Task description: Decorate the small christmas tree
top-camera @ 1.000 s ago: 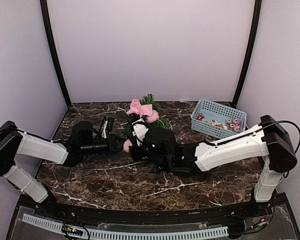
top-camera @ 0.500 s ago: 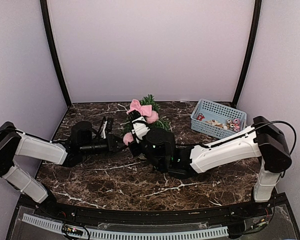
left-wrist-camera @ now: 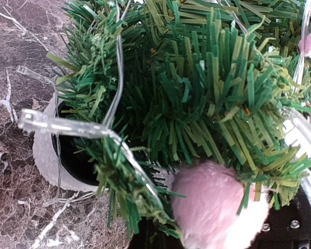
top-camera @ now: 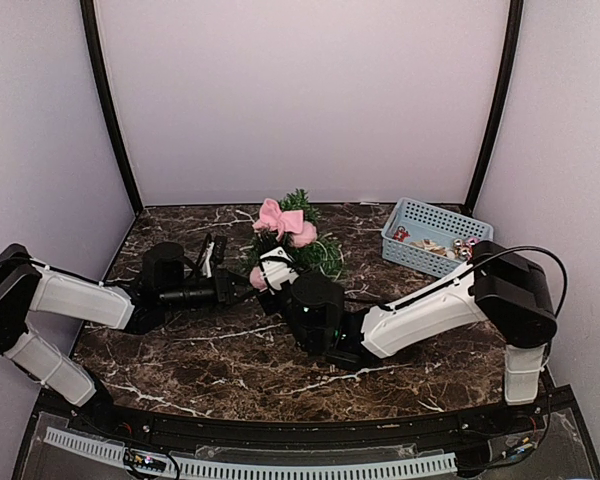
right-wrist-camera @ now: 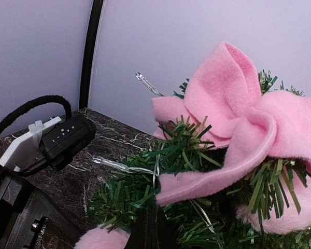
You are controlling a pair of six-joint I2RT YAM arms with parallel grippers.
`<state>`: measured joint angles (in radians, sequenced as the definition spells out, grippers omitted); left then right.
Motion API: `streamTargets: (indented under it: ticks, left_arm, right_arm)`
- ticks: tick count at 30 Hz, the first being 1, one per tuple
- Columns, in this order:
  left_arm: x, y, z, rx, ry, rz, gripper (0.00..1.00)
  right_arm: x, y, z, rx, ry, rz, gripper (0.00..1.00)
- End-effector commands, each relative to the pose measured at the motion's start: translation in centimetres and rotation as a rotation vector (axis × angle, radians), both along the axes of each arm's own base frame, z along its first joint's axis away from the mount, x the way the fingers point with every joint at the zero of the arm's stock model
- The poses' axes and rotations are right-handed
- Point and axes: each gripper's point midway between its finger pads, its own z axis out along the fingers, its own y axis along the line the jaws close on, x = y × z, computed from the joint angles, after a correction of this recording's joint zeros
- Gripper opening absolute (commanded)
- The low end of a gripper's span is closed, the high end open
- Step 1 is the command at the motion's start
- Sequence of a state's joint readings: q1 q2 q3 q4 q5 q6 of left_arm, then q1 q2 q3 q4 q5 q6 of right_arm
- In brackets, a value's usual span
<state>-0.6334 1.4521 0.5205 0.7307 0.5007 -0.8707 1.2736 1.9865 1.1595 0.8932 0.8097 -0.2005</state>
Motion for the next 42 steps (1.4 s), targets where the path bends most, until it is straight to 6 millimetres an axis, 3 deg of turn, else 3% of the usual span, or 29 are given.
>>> streamTargets:
  ticks: [1, 8, 13, 21, 25, 28, 34, 39, 42]
  left_arm:
    - [-0.9, -0.1, 1.4, -0.023, -0.042, -0.03, 0.0]
    - [-0.9, 0.0, 1.5, -0.023, -0.042, -0.029, 0.0]
    - [-0.8, 0.0, 1.6, -0.023, -0.04, -0.022, 0.0]
    - [-0.5, 0.0, 1.9, -0.03, -0.041, -0.011, 0.0]
    - [-0.6, 0.0, 1.7, -0.029, -0.037, -0.01, 0.0]
    - [-0.5, 0.0, 1.7, -0.027, -0.039, -0.01, 0.0]
    - [-0.5, 0.0, 1.7, -0.021, -0.04, -0.009, 0.0]
    - [-0.5, 0.0, 1.6, -0.02, -0.04, -0.012, 0.0]
    - [-0.5, 0.0, 1.7, -0.02, -0.04, -0.014, 0.0]
  right_arm:
    - [0.7, -1.4, -0.3, 0.001, -0.042, -0.07, 0.0]
    - [0.9, -2.0, -1.5, -0.039, -0.047, -0.102, 0.0]
    - [0.1, -1.9, -0.3, -0.036, -0.043, -0.05, 0.0]
    - [-3.2, -2.4, 3.0, 0.008, -0.037, 0.073, 0.47]
    - [-4.1, -2.6, 3.7, 0.035, -0.008, 0.104, 0.59]
    - [-4.7, -2.5, 3.7, 0.049, 0.021, 0.149, 0.62]
    - [-6.2, -2.2, 3.3, 0.091, 0.103, 0.265, 0.59]
    - [-6.4, -1.5, 0.5, 0.055, 0.178, 0.282, 0.39]
    - [-5.8, -1.2, 0.2, 0.066, 0.207, 0.282, 0.34]
